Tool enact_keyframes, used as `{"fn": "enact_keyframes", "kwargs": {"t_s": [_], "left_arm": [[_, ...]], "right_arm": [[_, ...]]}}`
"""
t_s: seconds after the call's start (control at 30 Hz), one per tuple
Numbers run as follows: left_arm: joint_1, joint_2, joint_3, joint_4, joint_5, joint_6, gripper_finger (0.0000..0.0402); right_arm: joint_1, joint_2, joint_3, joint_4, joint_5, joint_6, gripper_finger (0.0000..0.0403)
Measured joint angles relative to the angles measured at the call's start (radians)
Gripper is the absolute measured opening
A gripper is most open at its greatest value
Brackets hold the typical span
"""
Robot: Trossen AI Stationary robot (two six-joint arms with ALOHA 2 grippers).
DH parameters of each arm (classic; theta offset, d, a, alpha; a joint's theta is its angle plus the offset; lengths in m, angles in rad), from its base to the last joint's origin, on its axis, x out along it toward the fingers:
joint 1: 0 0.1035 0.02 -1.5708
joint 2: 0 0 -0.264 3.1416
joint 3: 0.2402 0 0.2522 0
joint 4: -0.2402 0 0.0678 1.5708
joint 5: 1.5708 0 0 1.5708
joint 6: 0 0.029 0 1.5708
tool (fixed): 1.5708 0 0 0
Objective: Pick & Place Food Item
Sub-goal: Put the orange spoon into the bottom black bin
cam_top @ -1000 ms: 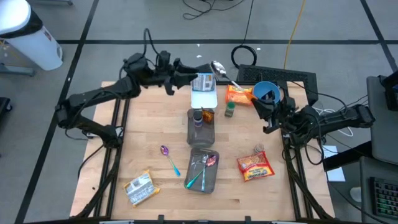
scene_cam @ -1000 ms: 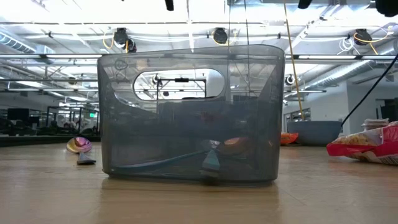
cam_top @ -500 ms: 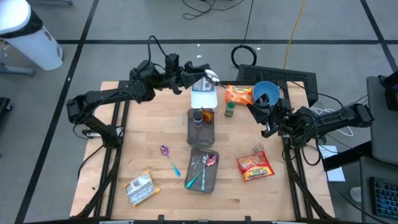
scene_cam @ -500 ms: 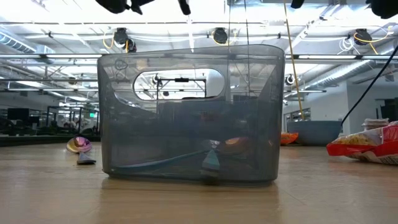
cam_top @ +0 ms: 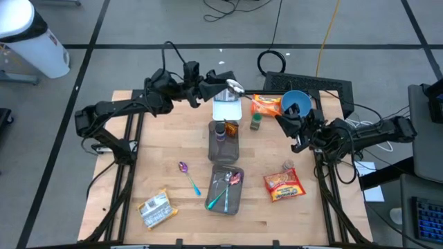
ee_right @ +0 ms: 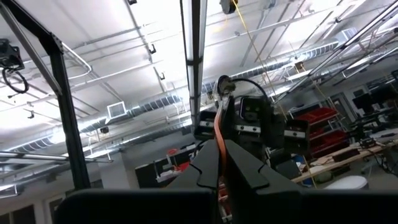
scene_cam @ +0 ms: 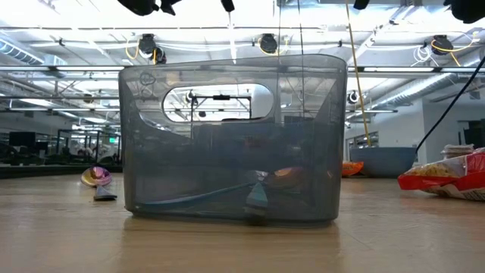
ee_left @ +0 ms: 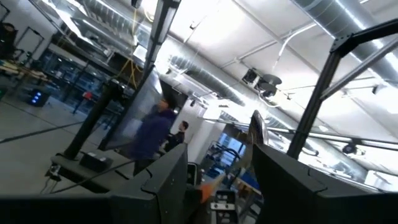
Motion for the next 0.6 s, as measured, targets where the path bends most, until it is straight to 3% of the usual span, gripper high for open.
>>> {"fn": "enact_keyframes", "kwargs": {"t_s": [0.23,0.6], "left_arm": [[-0.016,-0.001,0.002,0.008,0.05,-0.002,0.0191],[-0.019,-0.001,0.002,-0.013,0.037,0.002,0.0191]], "right_arm": [[-0.034,0.001,0.0,0.013,0.015,0.012,0.0],[-0.06,0.0,0.0,0.038,-0.035,0.049,0.0]]}}
